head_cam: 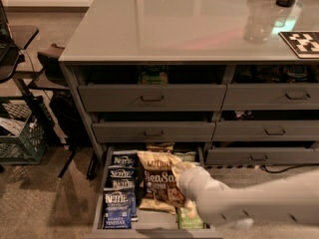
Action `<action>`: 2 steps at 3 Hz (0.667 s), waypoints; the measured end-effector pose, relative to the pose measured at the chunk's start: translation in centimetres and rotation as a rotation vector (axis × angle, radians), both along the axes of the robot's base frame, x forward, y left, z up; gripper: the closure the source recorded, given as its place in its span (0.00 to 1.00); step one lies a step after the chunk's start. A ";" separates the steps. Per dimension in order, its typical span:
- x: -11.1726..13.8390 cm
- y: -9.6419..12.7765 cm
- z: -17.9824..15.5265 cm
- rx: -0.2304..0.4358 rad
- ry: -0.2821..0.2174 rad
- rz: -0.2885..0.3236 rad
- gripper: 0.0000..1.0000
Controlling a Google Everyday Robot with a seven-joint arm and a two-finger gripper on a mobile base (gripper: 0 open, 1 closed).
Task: Pick brown chip bag from bottom drawer and place on counter
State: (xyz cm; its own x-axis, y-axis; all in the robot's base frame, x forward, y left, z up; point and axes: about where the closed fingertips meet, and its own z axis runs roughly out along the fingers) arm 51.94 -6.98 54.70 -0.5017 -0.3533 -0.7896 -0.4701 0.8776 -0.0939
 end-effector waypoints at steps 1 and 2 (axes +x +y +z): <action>-6.3 -0.2 2.9 -0.023 0.032 0.010 1.00; -8.9 -0.8 8.9 0.008 -0.005 -0.017 1.00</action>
Offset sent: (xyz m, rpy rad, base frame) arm -0.1084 -0.0299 0.3048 -0.0098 -0.3320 -0.0402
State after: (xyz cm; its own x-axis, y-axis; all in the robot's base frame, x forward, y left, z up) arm 43.00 -7.74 63.61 -0.5034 -0.3385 -0.7950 -0.4546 0.8862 -0.0895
